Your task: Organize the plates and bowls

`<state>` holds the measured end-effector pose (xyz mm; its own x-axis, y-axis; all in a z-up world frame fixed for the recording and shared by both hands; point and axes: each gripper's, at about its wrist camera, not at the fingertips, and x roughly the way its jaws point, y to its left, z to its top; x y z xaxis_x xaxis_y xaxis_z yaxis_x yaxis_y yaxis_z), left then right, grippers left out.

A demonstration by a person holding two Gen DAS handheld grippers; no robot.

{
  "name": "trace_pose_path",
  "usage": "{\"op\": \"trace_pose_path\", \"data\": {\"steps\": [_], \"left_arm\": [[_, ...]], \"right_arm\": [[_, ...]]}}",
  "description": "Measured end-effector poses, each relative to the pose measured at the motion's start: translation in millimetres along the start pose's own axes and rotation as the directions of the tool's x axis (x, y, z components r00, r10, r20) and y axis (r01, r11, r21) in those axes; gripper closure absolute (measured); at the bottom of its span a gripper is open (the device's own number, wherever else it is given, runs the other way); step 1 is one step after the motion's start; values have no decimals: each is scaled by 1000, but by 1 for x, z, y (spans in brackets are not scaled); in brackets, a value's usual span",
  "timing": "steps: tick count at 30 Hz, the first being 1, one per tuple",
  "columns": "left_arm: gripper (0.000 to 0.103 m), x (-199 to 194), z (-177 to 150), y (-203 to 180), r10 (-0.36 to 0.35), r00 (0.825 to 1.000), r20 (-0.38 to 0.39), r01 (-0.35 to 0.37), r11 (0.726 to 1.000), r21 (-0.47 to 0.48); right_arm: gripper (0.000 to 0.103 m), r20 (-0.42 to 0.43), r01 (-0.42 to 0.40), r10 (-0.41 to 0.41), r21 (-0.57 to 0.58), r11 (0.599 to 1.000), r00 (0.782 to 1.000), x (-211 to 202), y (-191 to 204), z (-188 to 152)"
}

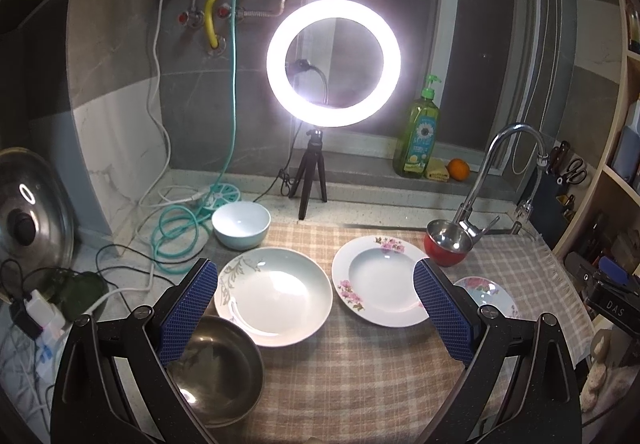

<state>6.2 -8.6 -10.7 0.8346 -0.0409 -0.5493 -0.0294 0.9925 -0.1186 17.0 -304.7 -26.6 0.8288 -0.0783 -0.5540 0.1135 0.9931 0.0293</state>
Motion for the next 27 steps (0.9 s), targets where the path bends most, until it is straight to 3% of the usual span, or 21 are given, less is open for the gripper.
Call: {"op": "trace_pose_path", "data": {"steps": [9,15,18,22,27], "left_arm": [[4,21,-19,1,-2,995,-97,-3,998,-56],[5,35,-31,-3,-1,989,-149,-17,992,-125],[6,42,-37,-7,2,986,-166,-29,986,-161],[6,51,-44,-15,10,983,-185,-49,977,-206],[10,69,-55,-26,-2,975,-222,-61,959,-276]], "right_arm": [[1,-72,-142,141,-15,990,987,39,-2,4],[1,-164,-286,275,-43,957,947,77,1,15],[1,-213,-360,337,-79,930,917,98,6,25],[1,-298,-466,419,-107,878,858,129,14,38],[7,-383,-540,458,-137,830,802,165,18,50]]}}
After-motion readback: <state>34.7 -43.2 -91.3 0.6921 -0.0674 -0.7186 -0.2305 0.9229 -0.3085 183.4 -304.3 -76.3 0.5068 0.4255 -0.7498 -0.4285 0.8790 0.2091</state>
